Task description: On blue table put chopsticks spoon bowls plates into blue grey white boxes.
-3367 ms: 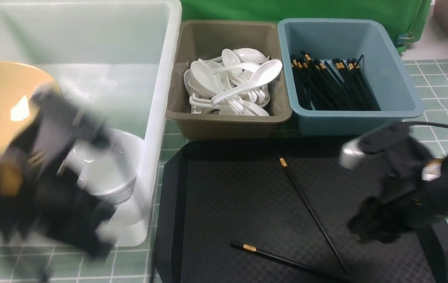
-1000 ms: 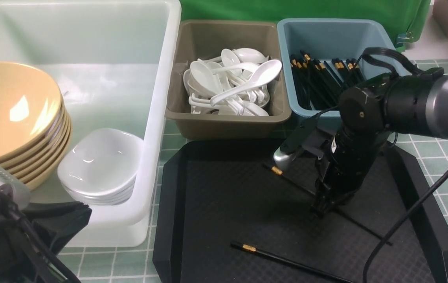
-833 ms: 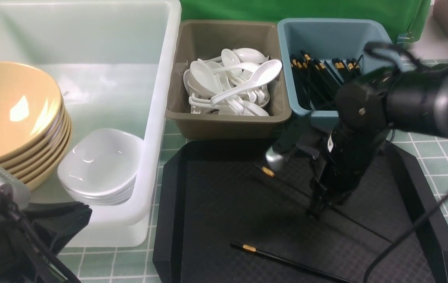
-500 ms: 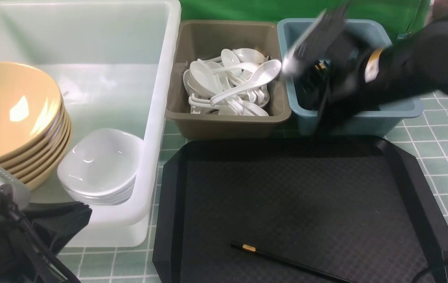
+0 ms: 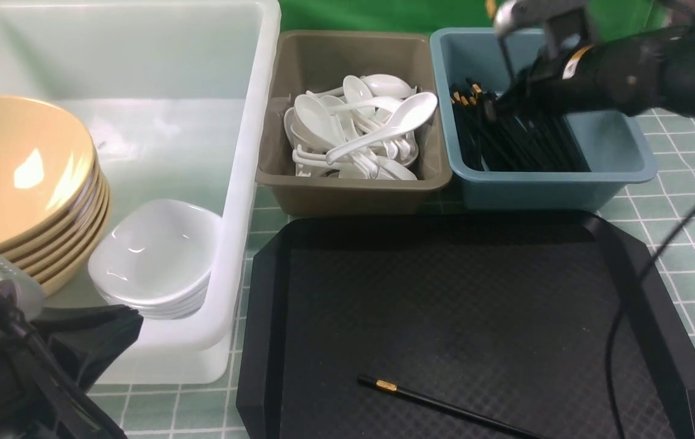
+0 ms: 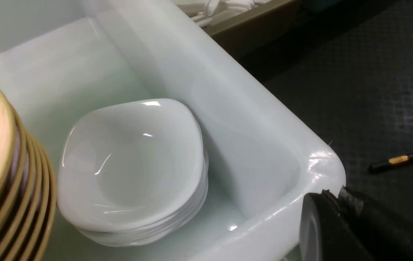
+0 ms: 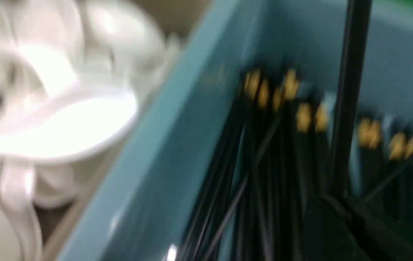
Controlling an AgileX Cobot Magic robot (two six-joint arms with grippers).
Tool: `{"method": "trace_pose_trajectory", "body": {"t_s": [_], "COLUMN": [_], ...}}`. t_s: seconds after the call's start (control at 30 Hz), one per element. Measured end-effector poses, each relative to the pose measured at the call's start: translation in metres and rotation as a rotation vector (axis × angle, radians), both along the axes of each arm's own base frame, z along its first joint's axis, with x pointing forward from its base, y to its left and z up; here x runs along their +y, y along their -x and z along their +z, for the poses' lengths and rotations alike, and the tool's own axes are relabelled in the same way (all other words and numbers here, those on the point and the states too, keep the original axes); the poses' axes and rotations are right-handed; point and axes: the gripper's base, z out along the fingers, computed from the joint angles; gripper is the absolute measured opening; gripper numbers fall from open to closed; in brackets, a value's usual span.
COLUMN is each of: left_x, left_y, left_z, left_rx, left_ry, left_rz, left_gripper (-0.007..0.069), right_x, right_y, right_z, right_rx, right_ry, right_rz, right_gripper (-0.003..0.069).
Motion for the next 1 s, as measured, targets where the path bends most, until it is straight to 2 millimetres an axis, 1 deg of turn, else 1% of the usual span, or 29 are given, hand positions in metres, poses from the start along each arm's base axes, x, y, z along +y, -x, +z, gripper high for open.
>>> {"method": "trace_pose_trajectory", "body": {"t_s": [0.07, 0.13, 0.17, 0.2, 0.27, 0.33, 0.37, 0.4, 0.43, 0.47, 0.5, 0.57, 0.6, 0.63, 0.7, 0.8, 0.87, 0.9, 0.97, 1.0], "left_x": [0.000, 0.000, 0.000, 0.000, 0.000, 0.000, 0.000, 0.000, 0.000, 0.000, 0.000, 0.000, 0.000, 0.000, 0.000, 0.000, 0.000, 0.000, 0.000, 0.000], "left_y": [0.000, 0.000, 0.000, 0.000, 0.000, 0.000, 0.000, 0.000, 0.000, 0.000, 0.000, 0.000, 0.000, 0.000, 0.000, 0.000, 0.000, 0.000, 0.000, 0.000], "left_z": [0.000, 0.000, 0.000, 0.000, 0.000, 0.000, 0.000, 0.000, 0.000, 0.000, 0.000, 0.000, 0.000, 0.000, 0.000, 0.000, 0.000, 0.000, 0.000, 0.000], "left_rx": [0.000, 0.000, 0.000, 0.000, 0.000, 0.000, 0.000, 0.000, 0.000, 0.000, -0.001, -0.001, -0.002, -0.002, -0.002, -0.002, -0.002, 0.000, 0.002, 0.002], "left_ry": [0.000, 0.000, -0.001, -0.001, -0.001, -0.001, -0.001, -0.001, -0.001, 0.000, 0.000, 0.000, 0.000, 0.000, 0.000, 0.000, 0.001, 0.001, 0.001, 0.001], "left_rz": [0.000, 0.000, 0.000, 0.000, 0.000, 0.000, 0.000, 0.000, 0.000, 0.000, 0.000, 0.000, 0.000, 0.000, 0.000, 0.000, 0.001, 0.001, 0.001, 0.001], "left_gripper": [0.0005, 0.0005, 0.0005, 0.0005, 0.0005, 0.0005, 0.0005, 0.0005, 0.0005, 0.0005, 0.0005, 0.0005, 0.0005, 0.0005, 0.0005, 0.0005, 0.0005, 0.0005, 0.0005, 0.0005], "right_x": [0.001, 0.000, -0.001, -0.001, -0.003, -0.005, -0.005, -0.005, -0.004, -0.001, 0.000, 0.007, 0.013, 0.020, 0.035, 0.059, 0.072, 0.075, 0.080, 0.084], "right_y": [-0.001, -0.001, 0.000, 0.001, 0.010, 0.025, 0.028, 0.049, 0.055, 0.074, 0.085, 0.102, 0.113, 0.123, 0.141, 0.170, 0.186, 0.194, 0.203, 0.206], "right_z": [0.004, 0.016, 0.027, 0.029, 0.058, 0.083, 0.089, 0.115, 0.120, 0.140, 0.151, 0.159, 0.158, 0.153, 0.135, 0.089, 0.063, 0.045, 0.022, 0.010], "right_rx": [0.045, 0.062, 0.072, 0.076, 0.090, 0.105, 0.095, 0.093, 0.099, 0.088, 0.078, 0.090, 0.110, 0.139, 0.202, 0.344, 0.414, 0.462, 0.505, 0.530], "right_ry": [0.018, 0.043, 0.071, 0.072, 0.135, 0.200, 0.214, 0.273, 0.282, 0.258, 0.224, 0.151, 0.124, 0.113, 0.131, 0.200, 0.245, 0.273, 0.305, 0.320], "right_rz": [0.001, 0.014, 0.033, 0.032, 0.079, 0.138, 0.155, 0.219, 0.234, 0.243, 0.238, 0.254, 0.278, 0.312, 0.394, 0.553, 0.644, 0.680, 0.725, 0.744], "right_gripper": [0.0189, 0.0244, 0.0272, 0.0276, 0.0297, 0.0290, 0.0288, 0.0255, 0.0247, 0.0216, 0.0197, 0.0171, 0.0158, 0.0146, 0.0132, 0.0126, 0.0126, 0.0129, 0.0146, 0.0166]}}
